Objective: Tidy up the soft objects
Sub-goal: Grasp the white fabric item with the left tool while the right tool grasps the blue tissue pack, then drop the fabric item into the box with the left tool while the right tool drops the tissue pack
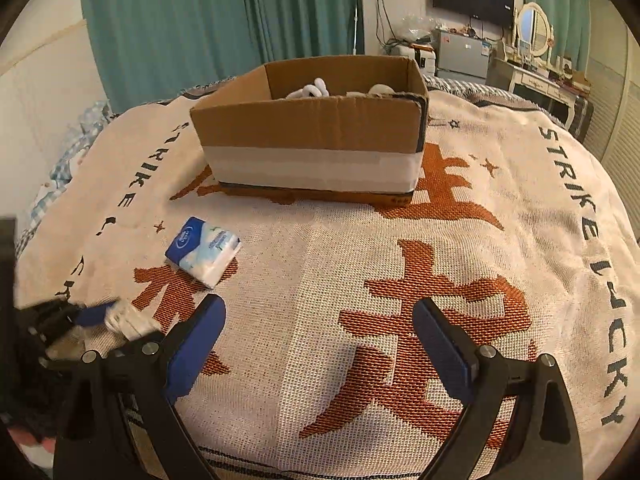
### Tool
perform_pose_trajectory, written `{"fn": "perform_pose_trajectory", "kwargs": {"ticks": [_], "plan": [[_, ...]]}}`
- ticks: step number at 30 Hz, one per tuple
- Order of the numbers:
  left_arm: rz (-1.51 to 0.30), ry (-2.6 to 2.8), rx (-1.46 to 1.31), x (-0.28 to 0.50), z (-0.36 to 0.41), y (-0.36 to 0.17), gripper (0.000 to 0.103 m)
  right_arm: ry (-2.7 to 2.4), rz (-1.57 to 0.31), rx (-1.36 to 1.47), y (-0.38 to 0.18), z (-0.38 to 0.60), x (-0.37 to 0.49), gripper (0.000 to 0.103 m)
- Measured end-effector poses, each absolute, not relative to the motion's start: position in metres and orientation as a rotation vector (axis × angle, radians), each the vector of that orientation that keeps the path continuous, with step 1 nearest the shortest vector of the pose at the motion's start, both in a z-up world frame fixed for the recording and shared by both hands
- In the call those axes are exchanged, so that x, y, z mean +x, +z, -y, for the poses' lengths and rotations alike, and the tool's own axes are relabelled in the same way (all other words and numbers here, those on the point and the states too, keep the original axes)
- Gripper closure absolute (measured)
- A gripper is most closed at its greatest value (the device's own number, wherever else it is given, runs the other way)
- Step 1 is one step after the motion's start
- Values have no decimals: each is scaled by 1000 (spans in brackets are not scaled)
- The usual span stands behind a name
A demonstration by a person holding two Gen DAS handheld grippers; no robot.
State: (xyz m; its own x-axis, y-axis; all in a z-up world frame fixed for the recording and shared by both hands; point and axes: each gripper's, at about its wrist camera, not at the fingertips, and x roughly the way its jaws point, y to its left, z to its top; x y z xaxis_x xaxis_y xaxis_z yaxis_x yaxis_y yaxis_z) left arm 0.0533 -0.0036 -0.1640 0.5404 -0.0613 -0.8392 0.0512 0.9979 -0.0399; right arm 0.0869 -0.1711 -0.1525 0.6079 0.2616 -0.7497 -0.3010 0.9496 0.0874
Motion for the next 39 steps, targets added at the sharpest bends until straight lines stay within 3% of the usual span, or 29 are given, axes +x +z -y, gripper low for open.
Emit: {"fn": "perform_pose_trajectory", "kwargs": {"ticks": [10, 29, 32, 39], "plan": [[-889, -56, 55, 93, -45, -127, 47, 400, -852, -96, -146, 117, 94, 8], [-933, -97, 68, 130, -95, -182, 46, 377, -916, -234, -215, 16, 136, 8], [-931, -90, 70, 128, -95, -182, 46, 353, -901, -255, -216, 14, 135, 18], [-906, -38, 52, 115, -98, -172, 46, 356, -876, -211, -196, 26, 124, 21]]}}
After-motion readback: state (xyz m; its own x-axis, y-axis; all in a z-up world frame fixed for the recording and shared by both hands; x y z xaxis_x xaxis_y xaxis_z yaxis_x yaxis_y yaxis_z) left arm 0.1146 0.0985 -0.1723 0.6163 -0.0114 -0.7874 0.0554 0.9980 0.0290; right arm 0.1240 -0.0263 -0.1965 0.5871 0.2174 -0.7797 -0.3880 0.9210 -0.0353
